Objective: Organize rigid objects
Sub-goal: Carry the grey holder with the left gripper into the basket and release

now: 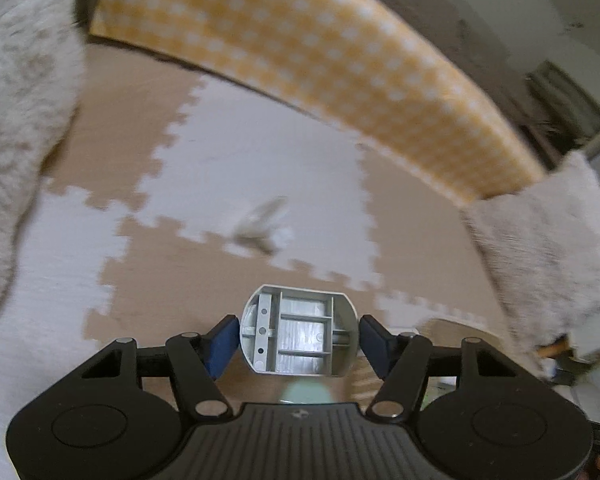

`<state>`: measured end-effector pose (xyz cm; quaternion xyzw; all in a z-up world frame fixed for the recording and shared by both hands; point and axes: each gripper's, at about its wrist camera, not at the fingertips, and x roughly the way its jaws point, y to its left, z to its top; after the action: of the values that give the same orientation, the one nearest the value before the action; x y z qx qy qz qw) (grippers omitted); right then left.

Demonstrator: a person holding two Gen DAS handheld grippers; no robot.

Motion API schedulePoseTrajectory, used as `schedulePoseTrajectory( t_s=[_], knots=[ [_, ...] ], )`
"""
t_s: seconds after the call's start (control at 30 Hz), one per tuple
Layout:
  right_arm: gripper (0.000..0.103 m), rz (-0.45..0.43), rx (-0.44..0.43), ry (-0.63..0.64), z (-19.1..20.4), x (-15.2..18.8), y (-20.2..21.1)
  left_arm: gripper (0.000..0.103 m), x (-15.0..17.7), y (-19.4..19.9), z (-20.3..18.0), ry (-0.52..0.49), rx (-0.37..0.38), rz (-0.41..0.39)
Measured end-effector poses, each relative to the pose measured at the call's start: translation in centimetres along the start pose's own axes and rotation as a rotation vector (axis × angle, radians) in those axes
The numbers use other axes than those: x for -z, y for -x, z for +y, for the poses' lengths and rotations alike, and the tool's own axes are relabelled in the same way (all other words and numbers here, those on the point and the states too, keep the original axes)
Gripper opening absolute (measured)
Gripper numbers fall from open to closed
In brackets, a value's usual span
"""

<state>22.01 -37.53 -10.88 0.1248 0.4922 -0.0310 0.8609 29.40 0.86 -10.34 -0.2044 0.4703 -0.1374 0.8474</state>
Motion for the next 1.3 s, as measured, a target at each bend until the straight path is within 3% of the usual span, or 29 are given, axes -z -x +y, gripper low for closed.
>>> schedulePoseTrajectory(
  t_s=[0.27,0.47,0.63,0.8,0.97,1.1,1.23,1.3],
  knots=[
    [0.005,0.001,0.005,0.003,0.0,0.0,0.0,0.066,2.4,1.5,-5.4,-0.041,0.156,0.022],
    [0.005,0.002,0.014,0.011,0.3,0.0,0.1,0.066,4.5,1.1,-8.3,-0.056,0.207,0.063],
    [0.005,0.003,0.018,0.014,0.3,0.0,0.1,0.066,5.6,-0.6,-10.3,-0.127,0.160,0.066],
    [0.005,0.003,0.016,0.014,0.3,0.0,0.1,0.066,5.3,-2.0,-12.5,-0.369,0.072,0.029],
    [0.005,0.004,0.015,0.013,0.3,0.0,0.1,0.066,5.2,-4.0,-13.8,-0.461,0.031,0.064],
    [0.005,0.002,0.014,0.016,0.4,0.0,0.1,0.066,5.7,-5.5,-14.5,-0.473,-0.010,0.053],
    [0.005,0.003,0.013,0.014,0.3,-0.1,0.1,0.066,5.5,-6.6,-14.9,-0.349,-0.026,0.041],
    [0.005,0.003,0.012,0.014,0.3,-0.1,0.1,0.066,5.9,-7.1,-15.5,-0.352,-0.067,0.024]
  ],
)
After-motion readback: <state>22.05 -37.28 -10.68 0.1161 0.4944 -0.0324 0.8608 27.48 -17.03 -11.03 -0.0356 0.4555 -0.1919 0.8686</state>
